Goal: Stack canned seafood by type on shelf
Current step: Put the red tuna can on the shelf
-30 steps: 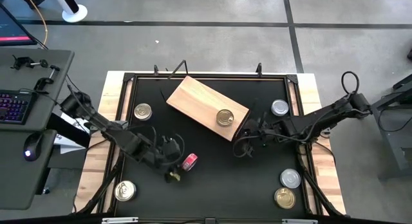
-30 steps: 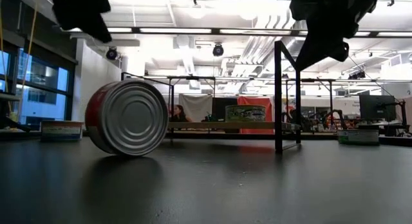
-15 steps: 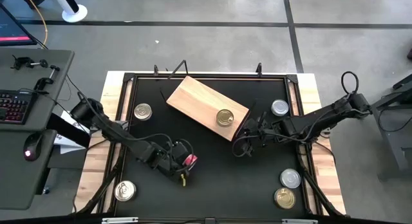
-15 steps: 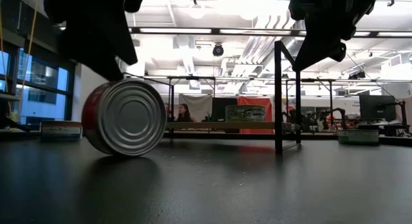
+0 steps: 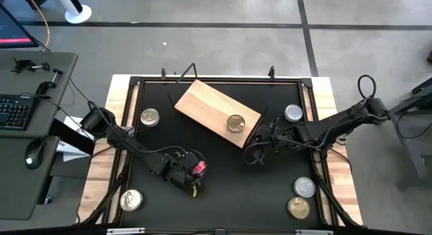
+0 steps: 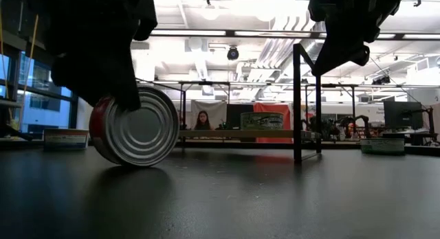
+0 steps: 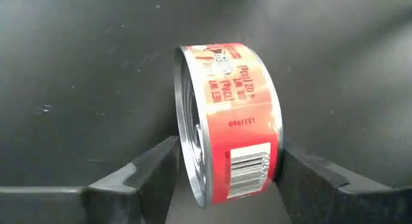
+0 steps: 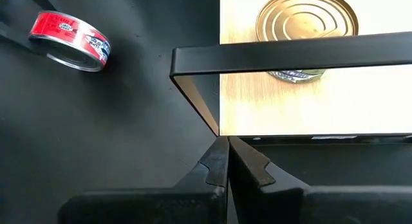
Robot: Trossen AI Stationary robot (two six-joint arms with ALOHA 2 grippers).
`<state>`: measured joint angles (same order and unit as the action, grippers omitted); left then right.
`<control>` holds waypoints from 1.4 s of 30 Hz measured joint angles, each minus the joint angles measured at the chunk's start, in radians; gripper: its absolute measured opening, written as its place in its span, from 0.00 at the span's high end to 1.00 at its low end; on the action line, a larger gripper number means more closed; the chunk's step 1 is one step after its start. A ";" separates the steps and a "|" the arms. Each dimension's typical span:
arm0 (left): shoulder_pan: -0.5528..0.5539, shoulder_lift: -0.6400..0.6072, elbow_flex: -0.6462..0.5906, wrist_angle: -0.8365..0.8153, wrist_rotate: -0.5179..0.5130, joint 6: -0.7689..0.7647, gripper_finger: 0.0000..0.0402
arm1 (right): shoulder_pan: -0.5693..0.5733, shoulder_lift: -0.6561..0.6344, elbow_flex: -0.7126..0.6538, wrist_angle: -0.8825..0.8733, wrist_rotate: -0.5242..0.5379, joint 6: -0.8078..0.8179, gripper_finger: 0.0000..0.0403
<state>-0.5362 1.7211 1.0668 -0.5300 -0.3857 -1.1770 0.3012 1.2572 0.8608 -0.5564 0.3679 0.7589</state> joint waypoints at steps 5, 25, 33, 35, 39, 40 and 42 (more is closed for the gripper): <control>0.008 -0.064 0.000 -0.042 -0.060 0.090 0.72 | 0.002 -0.001 0.000 0.037 -0.001 0.002 1.00; 0.588 -0.335 -0.016 -0.175 -0.395 1.491 0.72 | 0.199 -0.007 0.002 0.433 0.099 0.049 1.00; 0.715 -0.245 -0.082 0.124 -0.340 1.663 0.72 | 0.210 -0.007 0.002 0.447 0.183 0.052 1.00; 0.730 -0.214 -0.084 0.138 -0.341 1.705 0.72 | 0.210 -0.007 0.002 0.449 0.184 0.050 1.00; 0.757 -0.160 -0.085 0.134 -0.342 1.733 0.72 | 0.210 -0.007 0.002 0.449 0.185 0.049 1.00; 0.763 -0.148 -0.085 0.130 -0.341 1.732 0.72 | 0.210 -0.007 0.002 0.449 0.185 0.049 1.00; 0.774 -0.124 -0.085 0.122 -0.344 1.733 0.72 | 0.210 -0.007 0.002 0.449 0.185 0.048 1.00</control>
<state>0.2379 1.5975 0.9821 -0.4076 -0.7296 0.5556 0.5114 1.2499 0.8631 -0.1073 0.5533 0.8067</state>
